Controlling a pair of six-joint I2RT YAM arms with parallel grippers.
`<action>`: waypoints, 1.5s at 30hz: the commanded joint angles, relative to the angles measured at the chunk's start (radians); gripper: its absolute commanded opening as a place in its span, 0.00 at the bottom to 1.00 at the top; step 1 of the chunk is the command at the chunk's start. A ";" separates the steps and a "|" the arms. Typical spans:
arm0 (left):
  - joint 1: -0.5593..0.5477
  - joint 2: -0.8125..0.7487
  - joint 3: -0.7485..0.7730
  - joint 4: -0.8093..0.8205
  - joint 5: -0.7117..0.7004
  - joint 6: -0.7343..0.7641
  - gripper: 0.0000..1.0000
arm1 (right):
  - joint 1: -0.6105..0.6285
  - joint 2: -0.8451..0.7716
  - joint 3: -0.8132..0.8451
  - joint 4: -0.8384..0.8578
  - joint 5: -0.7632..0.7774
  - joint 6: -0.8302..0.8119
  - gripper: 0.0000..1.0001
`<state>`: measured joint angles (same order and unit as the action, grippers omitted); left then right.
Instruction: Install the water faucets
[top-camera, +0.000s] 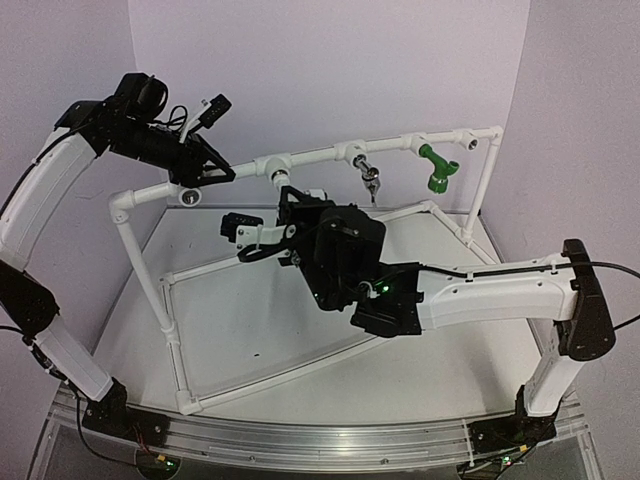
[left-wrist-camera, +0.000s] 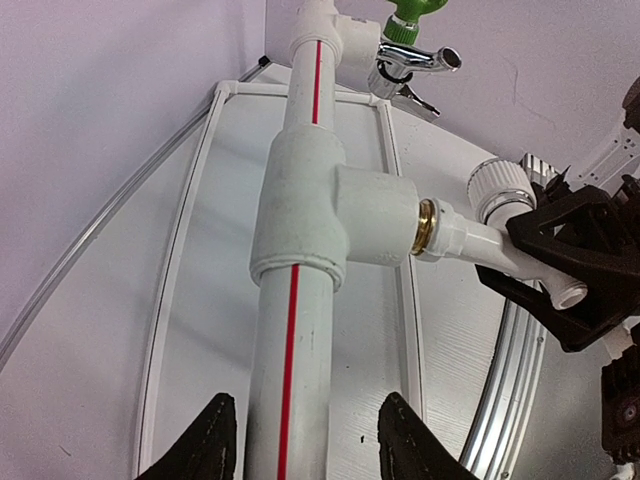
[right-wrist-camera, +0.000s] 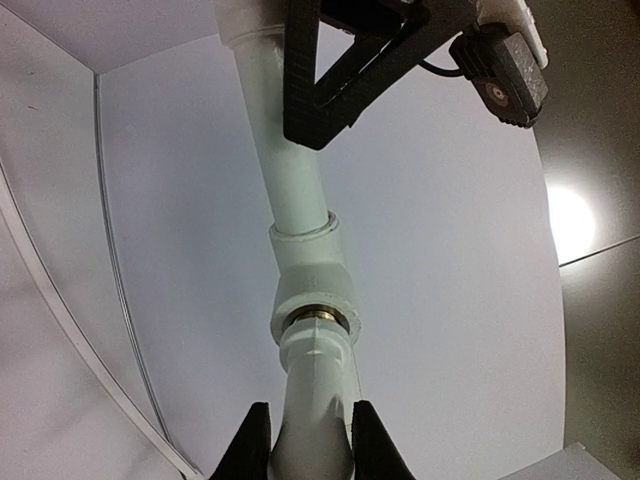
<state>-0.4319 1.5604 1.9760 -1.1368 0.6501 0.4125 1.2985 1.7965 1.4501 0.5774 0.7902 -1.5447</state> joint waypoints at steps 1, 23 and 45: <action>-0.014 0.061 -0.024 -0.214 -0.049 0.008 0.46 | -0.018 -0.071 -0.014 0.020 -0.036 -0.009 0.00; -0.022 0.071 -0.026 -0.215 -0.046 -0.010 0.43 | -0.028 -0.064 0.095 -0.162 -0.025 0.320 0.00; -0.030 0.061 -0.037 -0.218 -0.043 -0.041 0.42 | -0.050 -0.041 0.137 -0.163 0.011 0.904 0.00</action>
<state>-0.4358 1.5726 1.9896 -1.1347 0.6162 0.3777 1.2766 1.7721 1.5175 0.3726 0.7748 -0.8204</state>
